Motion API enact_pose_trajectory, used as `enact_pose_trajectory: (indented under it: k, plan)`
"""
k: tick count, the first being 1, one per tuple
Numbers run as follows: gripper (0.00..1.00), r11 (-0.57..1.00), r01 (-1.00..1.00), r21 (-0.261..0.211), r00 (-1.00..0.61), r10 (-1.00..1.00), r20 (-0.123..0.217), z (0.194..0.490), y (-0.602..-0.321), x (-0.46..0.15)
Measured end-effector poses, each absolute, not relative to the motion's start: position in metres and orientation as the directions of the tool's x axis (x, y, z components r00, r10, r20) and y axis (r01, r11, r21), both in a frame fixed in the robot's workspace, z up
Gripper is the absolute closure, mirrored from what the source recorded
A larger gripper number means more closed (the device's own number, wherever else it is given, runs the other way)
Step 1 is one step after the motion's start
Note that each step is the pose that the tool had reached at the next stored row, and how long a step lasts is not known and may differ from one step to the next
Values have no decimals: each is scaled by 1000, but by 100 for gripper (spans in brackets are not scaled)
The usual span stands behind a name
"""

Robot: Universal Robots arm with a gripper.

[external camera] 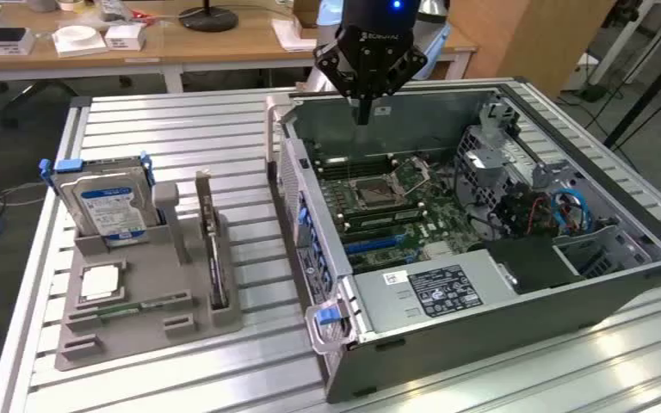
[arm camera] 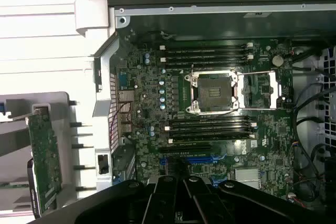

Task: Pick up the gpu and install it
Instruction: 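Reach for the gpu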

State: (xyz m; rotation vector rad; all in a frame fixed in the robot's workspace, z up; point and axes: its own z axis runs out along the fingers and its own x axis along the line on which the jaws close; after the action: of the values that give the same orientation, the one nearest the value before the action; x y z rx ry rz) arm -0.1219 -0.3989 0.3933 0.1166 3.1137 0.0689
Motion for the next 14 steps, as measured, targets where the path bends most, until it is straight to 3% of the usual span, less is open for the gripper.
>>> enact_pose_trajectory:
  k: [14]
  plan:
    - [89,996,74,45,-997,75,-23,393,-399,-124]
